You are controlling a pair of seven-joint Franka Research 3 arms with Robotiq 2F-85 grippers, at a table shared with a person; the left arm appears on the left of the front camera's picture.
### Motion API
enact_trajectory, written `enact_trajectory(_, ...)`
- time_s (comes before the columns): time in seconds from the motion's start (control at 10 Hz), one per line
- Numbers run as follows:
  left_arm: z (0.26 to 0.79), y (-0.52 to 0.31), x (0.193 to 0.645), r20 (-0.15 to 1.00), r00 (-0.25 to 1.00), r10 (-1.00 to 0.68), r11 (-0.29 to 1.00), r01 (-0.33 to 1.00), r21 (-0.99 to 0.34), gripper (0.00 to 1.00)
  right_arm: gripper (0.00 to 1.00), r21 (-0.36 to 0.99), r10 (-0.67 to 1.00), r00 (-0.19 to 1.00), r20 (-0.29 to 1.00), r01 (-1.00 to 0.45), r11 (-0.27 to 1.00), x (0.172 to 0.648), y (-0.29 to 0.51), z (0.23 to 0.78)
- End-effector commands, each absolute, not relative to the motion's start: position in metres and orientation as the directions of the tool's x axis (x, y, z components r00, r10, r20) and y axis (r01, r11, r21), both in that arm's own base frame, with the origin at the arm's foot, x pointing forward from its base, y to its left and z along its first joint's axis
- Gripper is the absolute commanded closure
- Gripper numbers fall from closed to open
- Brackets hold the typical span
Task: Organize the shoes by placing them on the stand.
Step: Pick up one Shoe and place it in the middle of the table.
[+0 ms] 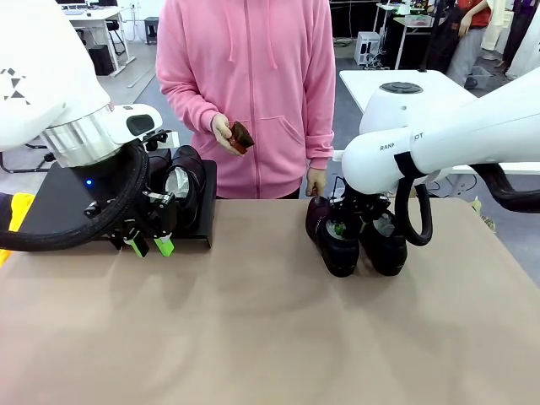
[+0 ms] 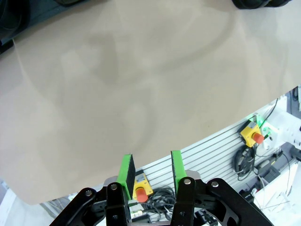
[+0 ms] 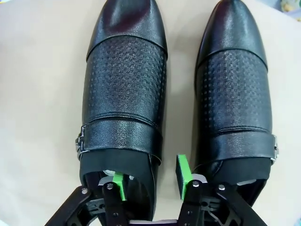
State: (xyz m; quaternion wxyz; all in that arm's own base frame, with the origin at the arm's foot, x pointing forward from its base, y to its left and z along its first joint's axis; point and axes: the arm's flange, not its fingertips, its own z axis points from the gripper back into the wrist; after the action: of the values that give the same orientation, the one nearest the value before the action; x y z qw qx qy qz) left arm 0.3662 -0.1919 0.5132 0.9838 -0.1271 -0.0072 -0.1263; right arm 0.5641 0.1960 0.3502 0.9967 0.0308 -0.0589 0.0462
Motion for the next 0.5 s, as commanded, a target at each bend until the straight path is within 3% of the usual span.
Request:
enact_trajectory(0.0,0.514,-0.192,0.366,0.054,0.971,-0.232,0.936,0.238,-0.261,0.56,0.81,0.01,0.094,0.99,0.109,-0.096,0.995,0.573,0.2,0.35)
enact_trajectory(0.1,0.514,-0.192,0.366,0.054,0.971,-0.232,0.936,0.238,-0.261,0.56,0.99,0.012,0.097,0.991,0.095,-0.098,0.995,0.574,0.201,0.348)
enact_trajectory(0.4,0.514,-0.192,0.366,0.054,0.971,-0.232,0.936,0.238,-0.261,0.56,1.0,0.014,0.105,0.993,0.061,-0.106,0.994,0.576,0.203,0.337)
